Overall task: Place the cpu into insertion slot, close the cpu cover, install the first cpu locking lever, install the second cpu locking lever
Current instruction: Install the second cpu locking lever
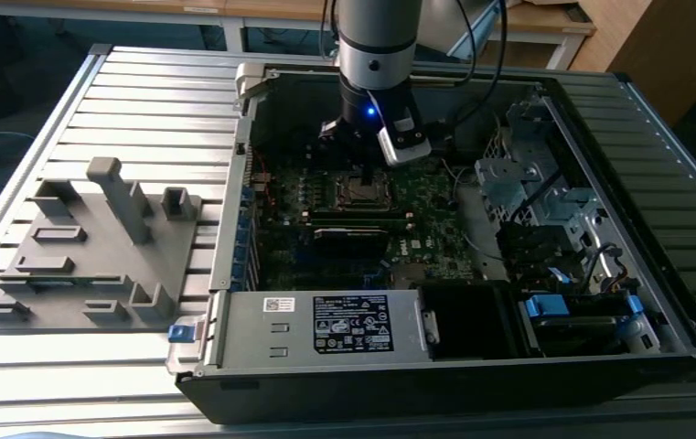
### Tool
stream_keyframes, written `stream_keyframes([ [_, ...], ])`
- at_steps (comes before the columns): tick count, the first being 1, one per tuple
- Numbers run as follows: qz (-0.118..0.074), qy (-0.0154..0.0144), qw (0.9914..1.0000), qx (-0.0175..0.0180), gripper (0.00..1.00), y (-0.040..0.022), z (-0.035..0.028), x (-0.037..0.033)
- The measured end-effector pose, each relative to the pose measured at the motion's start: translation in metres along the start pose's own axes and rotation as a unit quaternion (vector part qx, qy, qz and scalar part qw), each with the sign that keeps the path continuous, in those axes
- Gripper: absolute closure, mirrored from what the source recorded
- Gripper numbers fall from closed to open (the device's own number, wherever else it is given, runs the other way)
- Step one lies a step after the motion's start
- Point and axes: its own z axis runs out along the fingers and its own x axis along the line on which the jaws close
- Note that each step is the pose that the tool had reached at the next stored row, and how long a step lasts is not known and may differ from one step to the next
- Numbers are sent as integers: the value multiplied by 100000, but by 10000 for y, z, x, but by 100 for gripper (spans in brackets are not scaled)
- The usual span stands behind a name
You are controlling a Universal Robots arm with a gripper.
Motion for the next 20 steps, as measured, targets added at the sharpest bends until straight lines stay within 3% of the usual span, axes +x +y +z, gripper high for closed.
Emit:
stream_keyframes([
  [20, -2, 1, 100000, 0, 89, -34, -2, -6],
])
